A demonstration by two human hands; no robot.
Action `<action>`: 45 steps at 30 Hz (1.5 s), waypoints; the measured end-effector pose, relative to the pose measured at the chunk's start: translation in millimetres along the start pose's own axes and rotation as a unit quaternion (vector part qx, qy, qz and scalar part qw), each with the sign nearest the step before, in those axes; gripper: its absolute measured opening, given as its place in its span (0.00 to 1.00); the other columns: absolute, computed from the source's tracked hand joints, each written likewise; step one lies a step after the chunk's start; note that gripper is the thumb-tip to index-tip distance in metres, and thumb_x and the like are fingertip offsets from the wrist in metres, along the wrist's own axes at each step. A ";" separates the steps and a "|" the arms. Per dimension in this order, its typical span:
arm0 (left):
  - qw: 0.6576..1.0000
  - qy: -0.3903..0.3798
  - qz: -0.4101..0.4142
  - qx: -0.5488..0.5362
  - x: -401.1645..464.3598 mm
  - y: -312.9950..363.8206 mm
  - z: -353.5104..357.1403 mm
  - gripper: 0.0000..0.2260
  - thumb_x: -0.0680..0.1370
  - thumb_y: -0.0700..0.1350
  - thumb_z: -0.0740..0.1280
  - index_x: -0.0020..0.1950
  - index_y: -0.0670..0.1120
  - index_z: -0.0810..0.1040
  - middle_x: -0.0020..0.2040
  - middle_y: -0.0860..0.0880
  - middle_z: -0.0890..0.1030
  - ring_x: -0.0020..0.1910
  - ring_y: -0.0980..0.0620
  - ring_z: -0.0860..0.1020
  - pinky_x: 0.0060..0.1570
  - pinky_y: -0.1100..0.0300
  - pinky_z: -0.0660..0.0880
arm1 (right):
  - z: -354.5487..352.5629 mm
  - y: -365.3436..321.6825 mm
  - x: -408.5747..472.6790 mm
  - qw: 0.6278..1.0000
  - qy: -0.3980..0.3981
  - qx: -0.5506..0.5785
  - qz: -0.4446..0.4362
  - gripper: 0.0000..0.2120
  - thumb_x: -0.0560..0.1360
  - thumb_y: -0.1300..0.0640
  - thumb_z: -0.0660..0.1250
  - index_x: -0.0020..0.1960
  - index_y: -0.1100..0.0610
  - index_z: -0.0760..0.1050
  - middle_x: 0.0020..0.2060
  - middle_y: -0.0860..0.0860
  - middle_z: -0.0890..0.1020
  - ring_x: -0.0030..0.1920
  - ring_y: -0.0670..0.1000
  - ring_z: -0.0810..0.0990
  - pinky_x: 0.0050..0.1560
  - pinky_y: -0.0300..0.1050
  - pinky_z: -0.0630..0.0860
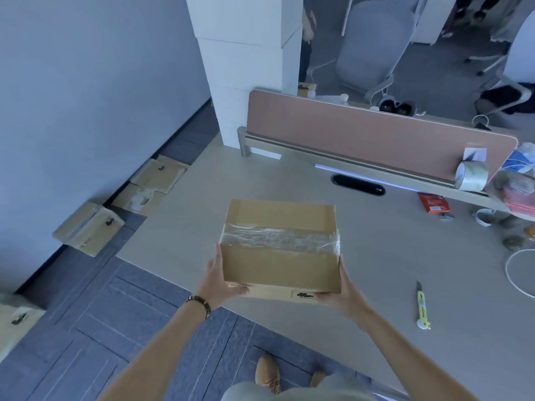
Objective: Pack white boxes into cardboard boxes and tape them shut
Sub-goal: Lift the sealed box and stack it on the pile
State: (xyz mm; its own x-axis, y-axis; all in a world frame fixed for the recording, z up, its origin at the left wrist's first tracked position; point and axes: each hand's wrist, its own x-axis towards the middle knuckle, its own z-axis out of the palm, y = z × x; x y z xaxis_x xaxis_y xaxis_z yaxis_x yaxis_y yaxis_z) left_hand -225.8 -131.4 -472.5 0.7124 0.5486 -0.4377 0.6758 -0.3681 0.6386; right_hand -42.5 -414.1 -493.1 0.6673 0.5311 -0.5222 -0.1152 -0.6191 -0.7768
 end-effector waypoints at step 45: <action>0.879 0.254 -0.123 -0.384 -100.5 -129.4 -17.4 0.51 0.64 0.36 0.81 0.76 0.64 0.58 0.62 0.50 0.78 0.64 0.48 0.76 0.52 0.53 0.82 | 134.0 -121.6 100.0 0.957 -0.263 -0.043 -0.118 0.48 0.61 0.66 0.84 0.73 0.45 0.65 0.57 0.45 0.85 0.57 0.47 0.84 0.63 0.49 0.77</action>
State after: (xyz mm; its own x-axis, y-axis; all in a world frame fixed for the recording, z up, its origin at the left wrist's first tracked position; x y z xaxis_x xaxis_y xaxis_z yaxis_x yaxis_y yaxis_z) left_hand -388.1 -125.8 -500.1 0.2554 0.8768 -0.4074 0.3317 0.3164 0.8888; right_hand -60.3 -208.1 -498.0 0.2023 0.8655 -0.4582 0.0697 -0.4794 -0.8748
